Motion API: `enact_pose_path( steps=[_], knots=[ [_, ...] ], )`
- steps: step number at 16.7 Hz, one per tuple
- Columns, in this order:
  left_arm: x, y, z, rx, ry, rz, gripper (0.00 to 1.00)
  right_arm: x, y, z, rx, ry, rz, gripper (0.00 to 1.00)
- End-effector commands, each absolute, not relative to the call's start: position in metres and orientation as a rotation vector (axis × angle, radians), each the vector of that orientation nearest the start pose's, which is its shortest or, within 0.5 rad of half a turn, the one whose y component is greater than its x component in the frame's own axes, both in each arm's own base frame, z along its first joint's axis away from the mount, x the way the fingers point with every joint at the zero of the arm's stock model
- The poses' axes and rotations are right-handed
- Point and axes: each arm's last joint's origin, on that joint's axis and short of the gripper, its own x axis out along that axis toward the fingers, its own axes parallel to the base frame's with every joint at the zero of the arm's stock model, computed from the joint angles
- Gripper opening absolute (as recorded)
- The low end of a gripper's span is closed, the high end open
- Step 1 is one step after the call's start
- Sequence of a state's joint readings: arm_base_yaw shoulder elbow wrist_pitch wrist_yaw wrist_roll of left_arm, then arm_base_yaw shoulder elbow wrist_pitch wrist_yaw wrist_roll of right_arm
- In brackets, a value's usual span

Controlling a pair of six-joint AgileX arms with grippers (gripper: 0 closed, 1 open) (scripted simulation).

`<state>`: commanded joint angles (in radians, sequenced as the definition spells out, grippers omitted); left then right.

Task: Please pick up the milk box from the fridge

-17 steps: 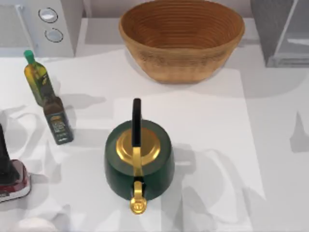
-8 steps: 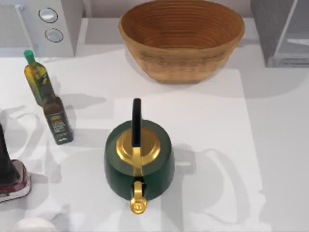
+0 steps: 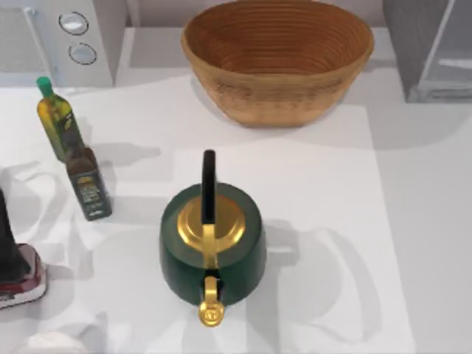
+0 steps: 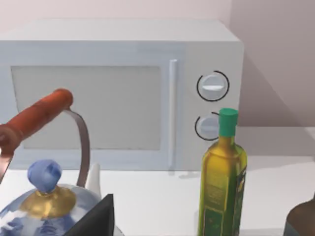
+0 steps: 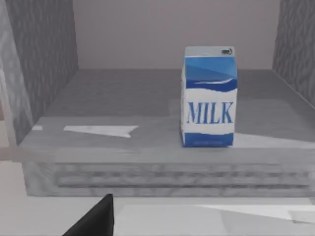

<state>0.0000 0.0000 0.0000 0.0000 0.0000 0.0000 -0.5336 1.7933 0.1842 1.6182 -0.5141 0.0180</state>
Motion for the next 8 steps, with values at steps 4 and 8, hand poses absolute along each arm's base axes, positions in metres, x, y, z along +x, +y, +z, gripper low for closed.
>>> enact_pose_path(
  steps=[4,8],
  knots=[
    [0.106,-0.001,0.16,0.0,0.0,0.0,1.0,0.204,-0.102,0.11,0.001,0.003,-0.005,1.0],
    [0.106,-0.001,0.16,0.0,0.0,0.0,1.0,0.21,-0.109,0.125,-0.048,-0.071,-0.02,1.0]
  ],
)
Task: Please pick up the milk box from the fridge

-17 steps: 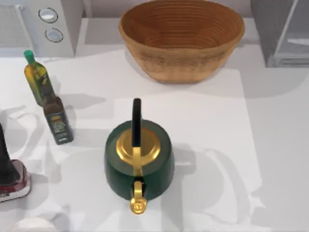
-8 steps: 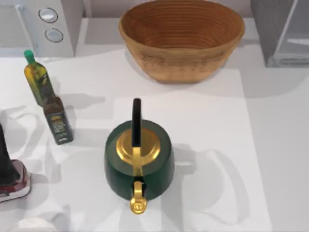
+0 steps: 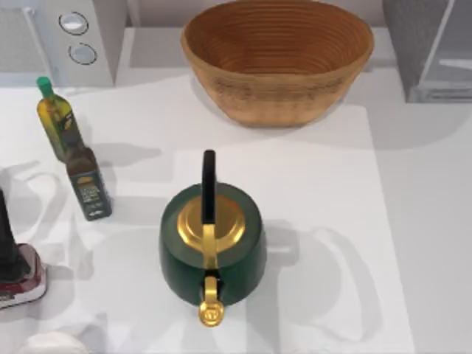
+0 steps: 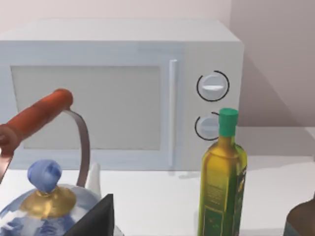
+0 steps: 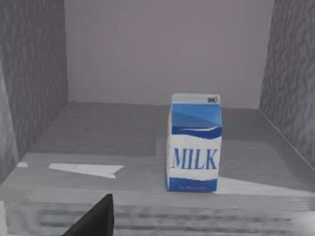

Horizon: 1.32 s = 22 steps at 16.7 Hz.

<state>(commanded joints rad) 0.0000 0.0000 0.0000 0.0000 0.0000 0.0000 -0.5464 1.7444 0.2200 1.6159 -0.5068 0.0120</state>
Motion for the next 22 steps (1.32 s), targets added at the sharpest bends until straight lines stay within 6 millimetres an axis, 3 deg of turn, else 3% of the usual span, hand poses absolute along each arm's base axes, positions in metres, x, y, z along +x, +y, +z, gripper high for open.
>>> enact_pose_path(
  steps=[3,6,9,13,17,19,22],
  knots=[
    [0.106,-0.001,0.16,0.0,0.0,0.0,1.0,0.235,-0.112,0.149,-0.106,-0.165,0.022,1.0],
    [0.106,-0.001,0.16,0.0,0.0,0.0,1.0,0.277,-0.105,0.163,-0.11,-0.189,0.099,1.0],
    [0.106,-0.001,0.16,0.0,0.0,0.0,1.0,0.324,-0.089,0.158,-0.067,-0.135,0.167,1.0],
    [0.106,-0.001,0.16,0.0,0.0,0.0,1.0,0.37,-0.076,0.129,-0.016,-0.008,0.159,1.0],
    [0.106,-0.001,0.16,0.0,0.0,0.0,1.0,0.382,-0.1,0.097,-0.007,0.084,0.04,1.0],
    [0.106,-0.001,0.16,0.0,0.0,0.0,1.0,0.381,-0.113,0.091,-0.01,0.098,-0.007,1.0],
    [0.106,-0.001,0.16,0.0,0.0,0.0,1.0,0.381,-0.115,0.09,-0.01,0.099,-0.012,1.0]
  ],
)
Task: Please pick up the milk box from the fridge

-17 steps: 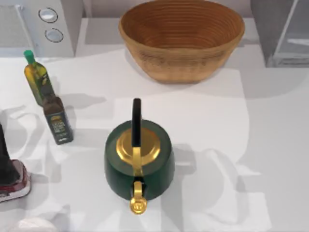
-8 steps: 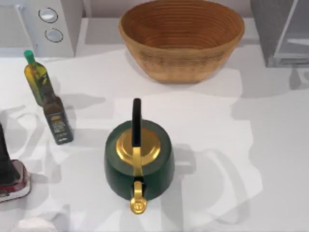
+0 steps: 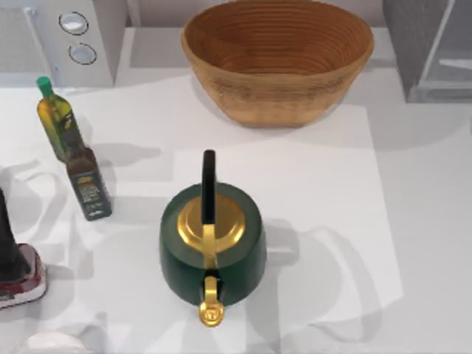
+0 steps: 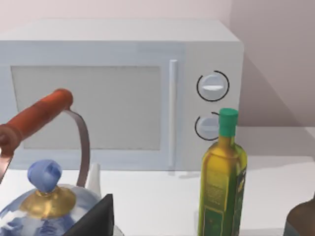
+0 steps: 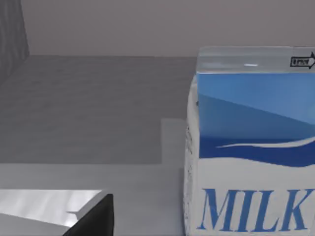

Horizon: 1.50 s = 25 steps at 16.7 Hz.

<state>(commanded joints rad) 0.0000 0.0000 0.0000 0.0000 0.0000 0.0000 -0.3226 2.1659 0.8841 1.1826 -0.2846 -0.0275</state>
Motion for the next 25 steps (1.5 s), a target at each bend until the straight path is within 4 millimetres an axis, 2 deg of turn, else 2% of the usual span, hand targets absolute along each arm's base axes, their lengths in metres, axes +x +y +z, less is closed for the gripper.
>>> enact_pose_path(
  steps=[6,10,14,16,19,25],
  knots=[
    [0.106,-0.001,0.16,0.0,0.0,0.0,1.0,0.384,-0.103,0.099,-0.01,0.099,-0.009,1.0],
    [0.106,-0.001,0.16,0.0,0.0,0.0,1.0,0.41,-0.094,0.1,-0.007,0.113,-0.007,1.0],
    [0.106,-0.001,0.16,0.0,0.0,0.0,1.0,0.438,-0.107,0.089,-0.011,0.095,-0.006,1.0],
    [0.106,-0.001,0.16,0.0,0.0,0.0,1.0,0.44,-0.115,0.084,-0.01,0.099,-0.012,1.0],
    [0.106,-0.001,0.16,0.0,0.0,0.0,1.0,0.44,-0.115,0.084,-0.01,0.099,-0.012,1.0],
    [0.106,-0.001,0.16,0.0,0.0,0.0,1.0,0.44,-0.115,0.084,-0.01,0.099,-0.012,0.55]
  ],
)
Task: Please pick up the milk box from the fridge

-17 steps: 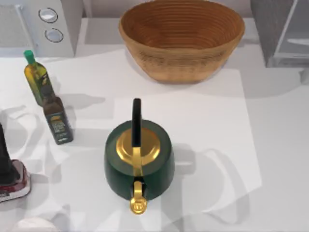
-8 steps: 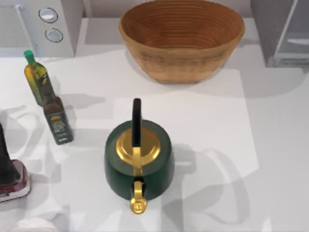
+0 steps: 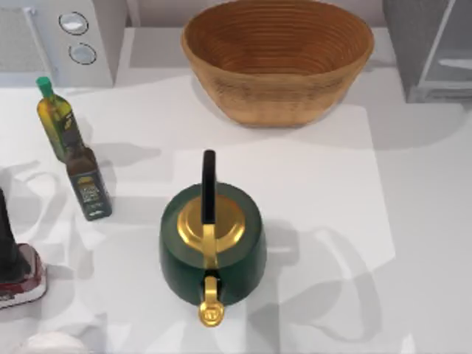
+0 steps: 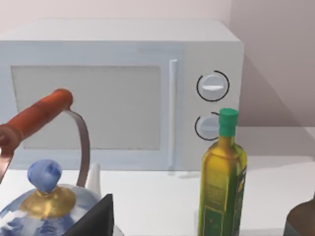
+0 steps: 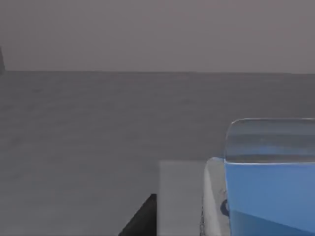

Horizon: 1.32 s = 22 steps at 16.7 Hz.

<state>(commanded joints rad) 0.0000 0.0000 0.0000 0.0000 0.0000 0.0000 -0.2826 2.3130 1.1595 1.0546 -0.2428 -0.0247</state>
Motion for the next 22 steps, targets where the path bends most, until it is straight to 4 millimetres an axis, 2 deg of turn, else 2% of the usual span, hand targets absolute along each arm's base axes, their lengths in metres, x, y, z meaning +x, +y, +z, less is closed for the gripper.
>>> enact_pose_path(
  steps=[7,18,20,22],
  knots=[
    [0.106,-0.001,0.16,0.0,0.0,0.0,1.0,0.44,-0.115,0.084,-0.01,0.099,-0.012,0.02],
    [0.106,-0.001,0.16,0.0,0.0,0.0,1.0,0.442,-0.113,0.086,-0.02,0.096,-0.006,0.0],
    [0.106,-0.001,0.16,0.0,0.0,0.0,1.0,0.447,-0.107,0.093,-0.046,0.082,0.013,0.0],
    [0.106,-0.001,0.16,0.0,0.0,0.0,1.0,0.448,-0.108,0.11,-0.068,0.064,0.016,0.0]
  ],
)
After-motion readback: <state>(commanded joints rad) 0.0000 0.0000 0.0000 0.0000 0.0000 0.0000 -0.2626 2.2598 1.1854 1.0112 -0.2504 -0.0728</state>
